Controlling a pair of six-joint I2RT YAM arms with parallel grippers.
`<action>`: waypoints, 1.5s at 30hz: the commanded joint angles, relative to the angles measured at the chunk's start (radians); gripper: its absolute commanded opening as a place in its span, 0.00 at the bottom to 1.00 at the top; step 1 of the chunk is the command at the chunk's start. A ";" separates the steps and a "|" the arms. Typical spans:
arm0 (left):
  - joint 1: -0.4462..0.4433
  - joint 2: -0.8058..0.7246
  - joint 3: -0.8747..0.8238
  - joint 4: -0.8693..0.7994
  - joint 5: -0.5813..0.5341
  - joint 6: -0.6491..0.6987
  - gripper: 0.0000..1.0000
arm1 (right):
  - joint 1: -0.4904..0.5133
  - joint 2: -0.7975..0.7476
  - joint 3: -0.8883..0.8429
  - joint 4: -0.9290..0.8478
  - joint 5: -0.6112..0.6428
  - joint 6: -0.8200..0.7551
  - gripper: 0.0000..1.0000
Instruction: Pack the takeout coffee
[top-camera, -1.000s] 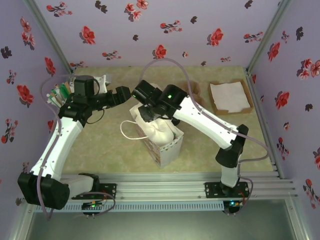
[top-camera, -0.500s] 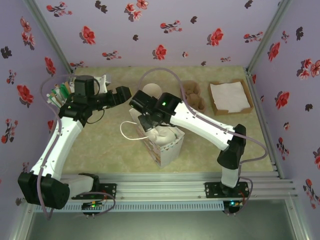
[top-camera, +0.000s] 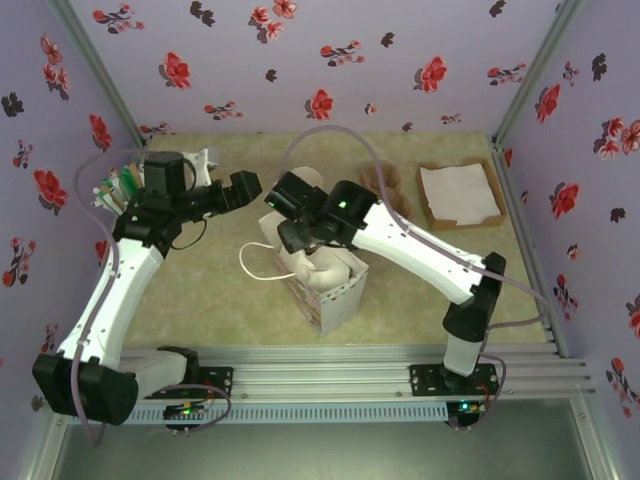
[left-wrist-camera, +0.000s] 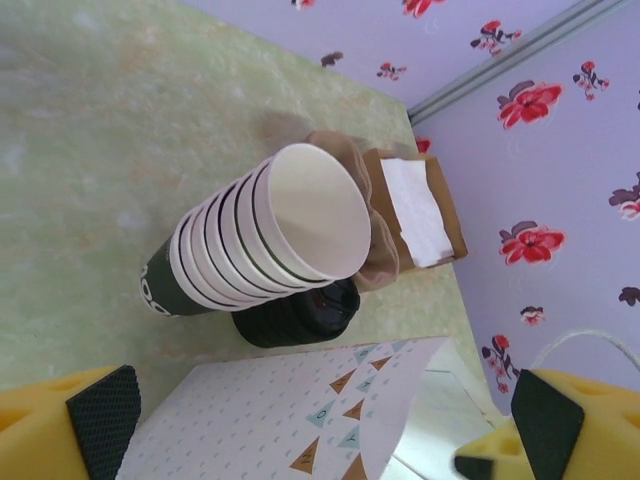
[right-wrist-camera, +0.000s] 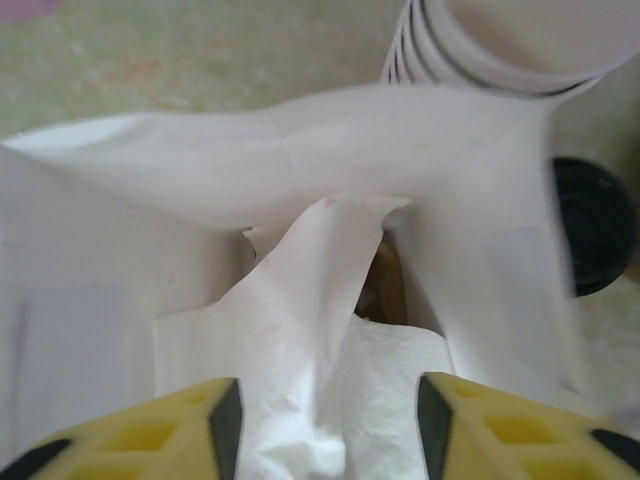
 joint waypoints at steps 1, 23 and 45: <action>0.007 -0.085 0.006 -0.009 -0.078 0.028 0.99 | 0.005 -0.097 0.026 0.012 0.064 -0.023 0.60; 0.014 -0.416 -0.364 -0.290 -0.210 -0.081 0.76 | -0.217 -0.613 -0.424 0.139 0.171 0.129 0.71; -0.203 -0.001 -0.430 0.251 -0.165 -0.240 0.67 | -0.390 -0.736 -0.816 0.176 -0.012 0.216 0.72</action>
